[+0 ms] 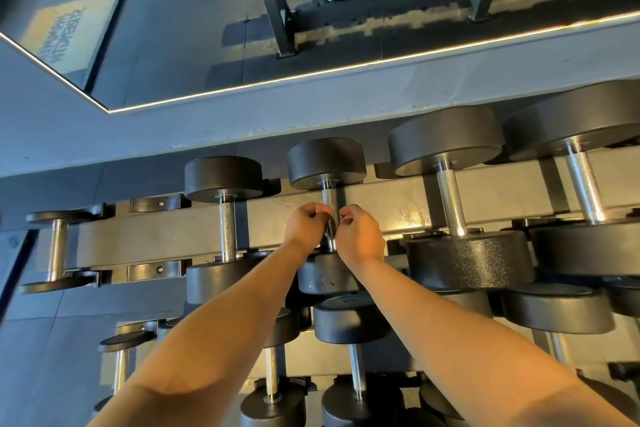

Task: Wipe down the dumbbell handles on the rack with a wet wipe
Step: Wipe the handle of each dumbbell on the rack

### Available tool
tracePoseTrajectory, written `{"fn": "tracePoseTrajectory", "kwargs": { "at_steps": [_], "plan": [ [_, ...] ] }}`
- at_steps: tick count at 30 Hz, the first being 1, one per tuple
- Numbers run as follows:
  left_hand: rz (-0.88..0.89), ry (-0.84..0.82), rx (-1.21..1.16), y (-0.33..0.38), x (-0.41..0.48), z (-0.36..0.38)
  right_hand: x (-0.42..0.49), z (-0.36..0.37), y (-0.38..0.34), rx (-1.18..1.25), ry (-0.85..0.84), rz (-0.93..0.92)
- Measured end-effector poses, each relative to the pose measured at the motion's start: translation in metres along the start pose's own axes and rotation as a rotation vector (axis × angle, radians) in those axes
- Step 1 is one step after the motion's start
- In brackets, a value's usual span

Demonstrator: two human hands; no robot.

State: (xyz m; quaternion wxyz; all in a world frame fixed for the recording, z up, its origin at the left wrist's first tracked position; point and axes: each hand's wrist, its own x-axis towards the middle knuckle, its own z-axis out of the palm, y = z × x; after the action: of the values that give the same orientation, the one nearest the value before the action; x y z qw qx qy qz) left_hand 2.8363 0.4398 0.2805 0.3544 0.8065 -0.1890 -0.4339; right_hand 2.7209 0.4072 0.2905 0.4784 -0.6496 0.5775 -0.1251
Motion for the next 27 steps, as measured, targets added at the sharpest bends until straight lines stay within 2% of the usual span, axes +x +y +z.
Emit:
{"fn": "tracePoseTrajectory", "kwargs": {
  "at_steps": [5, 14, 23, 27],
  "plan": [
    [-0.012, 0.065, -0.224, 0.028, 0.009, 0.008, 0.001, 0.002, 0.001, 0.046, 0.028, 0.023],
    [-0.099, -0.072, 0.105, -0.003, -0.01, -0.001, 0.0, 0.001, 0.004, 0.082, 0.055, -0.02],
    [-0.096, -0.102, 0.212, -0.004, -0.034, -0.01, 0.003, 0.002, 0.005, 0.116, 0.048, 0.021],
    [-0.059, -0.082, 0.357, -0.001, -0.04, -0.007, 0.004, 0.002, 0.005, 0.137, 0.048, 0.054]
  ]
}}
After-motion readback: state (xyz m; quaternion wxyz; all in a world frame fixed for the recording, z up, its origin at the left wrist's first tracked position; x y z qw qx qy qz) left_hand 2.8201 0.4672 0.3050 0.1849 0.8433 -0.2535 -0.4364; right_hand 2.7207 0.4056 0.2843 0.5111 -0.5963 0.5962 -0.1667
